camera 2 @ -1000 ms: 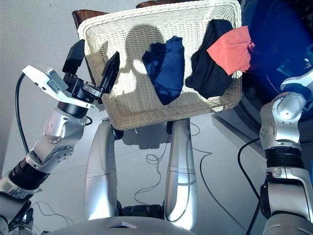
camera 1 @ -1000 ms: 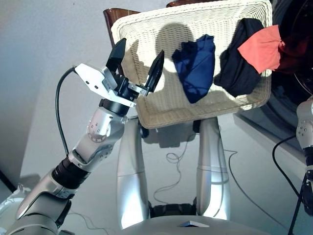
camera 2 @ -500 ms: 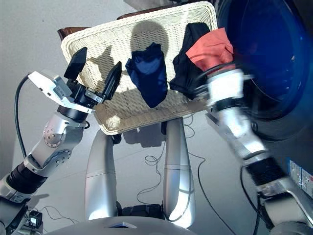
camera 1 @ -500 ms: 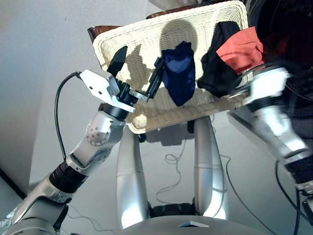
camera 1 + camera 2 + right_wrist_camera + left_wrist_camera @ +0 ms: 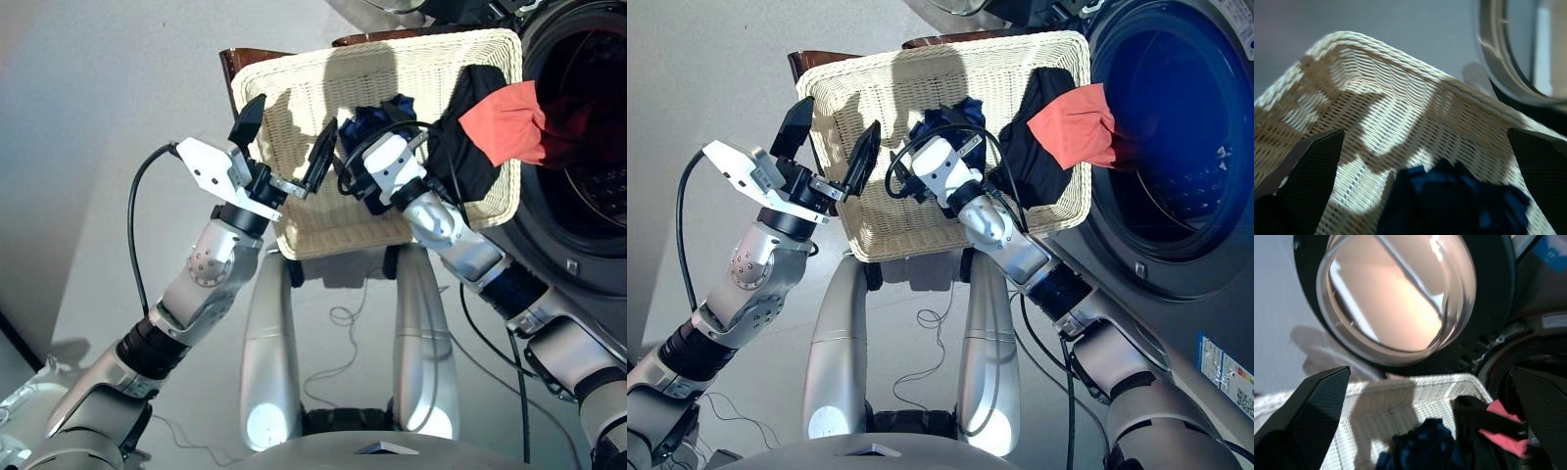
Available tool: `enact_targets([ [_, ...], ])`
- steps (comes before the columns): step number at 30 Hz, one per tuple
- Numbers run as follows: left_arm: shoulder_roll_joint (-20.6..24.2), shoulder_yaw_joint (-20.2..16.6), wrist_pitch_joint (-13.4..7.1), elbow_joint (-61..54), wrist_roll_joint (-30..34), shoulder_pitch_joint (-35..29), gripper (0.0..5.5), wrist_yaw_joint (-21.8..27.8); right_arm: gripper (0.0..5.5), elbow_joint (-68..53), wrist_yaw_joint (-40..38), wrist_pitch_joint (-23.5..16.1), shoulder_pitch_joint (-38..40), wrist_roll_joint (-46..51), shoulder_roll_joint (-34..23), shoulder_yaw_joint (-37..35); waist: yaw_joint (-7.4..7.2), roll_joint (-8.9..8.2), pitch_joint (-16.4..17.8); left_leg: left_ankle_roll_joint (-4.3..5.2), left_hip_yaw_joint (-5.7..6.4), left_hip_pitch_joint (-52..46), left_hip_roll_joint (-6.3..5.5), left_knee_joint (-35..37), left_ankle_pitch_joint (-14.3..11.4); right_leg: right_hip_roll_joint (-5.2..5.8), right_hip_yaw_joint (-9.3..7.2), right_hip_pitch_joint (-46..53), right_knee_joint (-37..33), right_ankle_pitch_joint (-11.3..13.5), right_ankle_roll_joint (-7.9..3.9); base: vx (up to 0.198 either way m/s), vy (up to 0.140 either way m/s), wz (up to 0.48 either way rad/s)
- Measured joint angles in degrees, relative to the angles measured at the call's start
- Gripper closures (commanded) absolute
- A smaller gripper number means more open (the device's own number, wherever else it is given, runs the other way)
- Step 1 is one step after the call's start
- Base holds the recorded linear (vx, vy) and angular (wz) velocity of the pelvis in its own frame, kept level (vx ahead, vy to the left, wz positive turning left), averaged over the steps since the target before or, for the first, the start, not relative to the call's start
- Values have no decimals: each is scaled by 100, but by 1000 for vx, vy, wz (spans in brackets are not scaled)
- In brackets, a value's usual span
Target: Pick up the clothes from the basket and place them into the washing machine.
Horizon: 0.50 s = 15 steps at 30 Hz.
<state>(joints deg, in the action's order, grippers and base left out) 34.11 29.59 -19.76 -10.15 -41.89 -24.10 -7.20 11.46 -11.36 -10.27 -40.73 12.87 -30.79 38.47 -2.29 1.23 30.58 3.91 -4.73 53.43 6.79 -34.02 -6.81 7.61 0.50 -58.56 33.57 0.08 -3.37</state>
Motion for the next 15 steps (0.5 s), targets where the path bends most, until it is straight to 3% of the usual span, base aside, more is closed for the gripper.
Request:
enact_targets([
  [4, 22, 268, 141, 952, 40, 75, 0, 4, 0, -446, -132, -78, 88, 448, -133, -320, -196, -74, 3, -3, -5, -7, 17, 100, 26, -22, -15, 14, -123, 23, 6, 0, 0, 0],
  [7, 239, 732, 310, 1652, 592, -57, 0, 3, 0, -863, -184, -240, 23, 620, -379, -391, -295, -125, 0, 16, -24, -11, 45, 142, 37, -56, -13, 14, -188, 44, 13, 0, 0, 0],
  [9, 332, 859, 325, 1655, 922, -108, 0, 6, 0, -1020, -257, -277, 5, 619, -453, -447, -293, -172, 0, 35, -43, -43, 51, 199, 68, -66, -6, 14, -236, 68, 25, 0, 0, 0],
  [15, 302, 841, 271, 1402, 1008, -302, 0, -23, 0, -537, -653, -249, -84, 43, -262, -465, -266, -181, -1, 59, -54, -82, 70, 300, 105, -85, -8, 13, -271, 83, 41, 0, 0, 0],
])
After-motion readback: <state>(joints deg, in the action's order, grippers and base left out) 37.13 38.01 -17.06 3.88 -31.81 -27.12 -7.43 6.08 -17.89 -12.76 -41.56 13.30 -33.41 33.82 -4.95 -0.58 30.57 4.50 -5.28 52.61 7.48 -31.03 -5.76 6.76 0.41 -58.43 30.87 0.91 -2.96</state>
